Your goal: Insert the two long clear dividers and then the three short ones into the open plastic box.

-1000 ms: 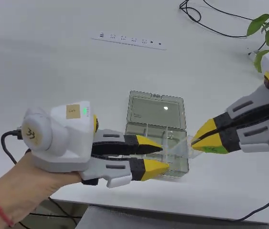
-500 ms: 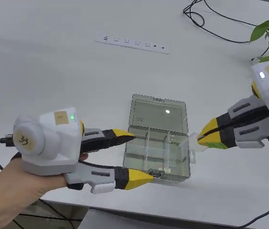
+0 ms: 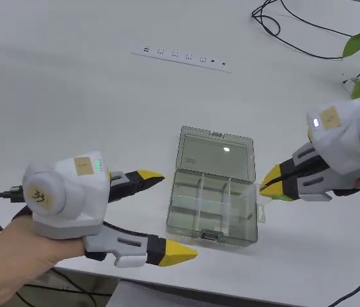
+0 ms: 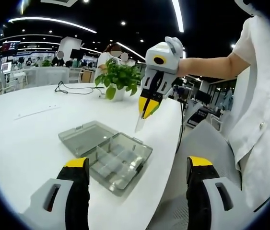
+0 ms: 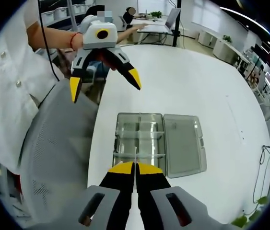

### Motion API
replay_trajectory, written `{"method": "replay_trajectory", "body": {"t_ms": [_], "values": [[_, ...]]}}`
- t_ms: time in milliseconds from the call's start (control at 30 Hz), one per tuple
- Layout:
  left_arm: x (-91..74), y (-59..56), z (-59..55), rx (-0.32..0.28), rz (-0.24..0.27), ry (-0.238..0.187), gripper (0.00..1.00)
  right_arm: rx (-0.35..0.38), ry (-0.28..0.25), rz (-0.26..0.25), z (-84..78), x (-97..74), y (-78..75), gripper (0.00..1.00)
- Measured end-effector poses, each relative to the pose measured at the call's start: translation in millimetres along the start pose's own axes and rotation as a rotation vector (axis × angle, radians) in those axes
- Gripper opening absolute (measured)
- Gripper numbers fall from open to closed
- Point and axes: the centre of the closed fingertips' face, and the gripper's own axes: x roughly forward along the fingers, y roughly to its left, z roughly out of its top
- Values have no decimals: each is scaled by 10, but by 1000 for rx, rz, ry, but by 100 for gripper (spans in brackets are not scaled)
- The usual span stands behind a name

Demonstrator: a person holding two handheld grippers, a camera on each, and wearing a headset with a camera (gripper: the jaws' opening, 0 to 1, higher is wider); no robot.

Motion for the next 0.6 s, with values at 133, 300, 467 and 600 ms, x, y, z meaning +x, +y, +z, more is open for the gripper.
{"method": "replay_trajectory", "body": {"t_ms": [133, 300, 467, 600], "values": [[1, 10, -24, -5, 5, 5, 89, 7, 14, 10, -70, 119, -28, 2], [-1, 36, -57, -11, 14, 8, 93, 21, 28, 16, -202, 282, -81, 2], [-5, 35, -61, -14, 17, 4, 93, 31, 33, 23, -227, 334, -92, 2], [-2, 25, -61, -19, 15, 2, 93, 33, 41, 27, -245, 359, -103, 2]]}}
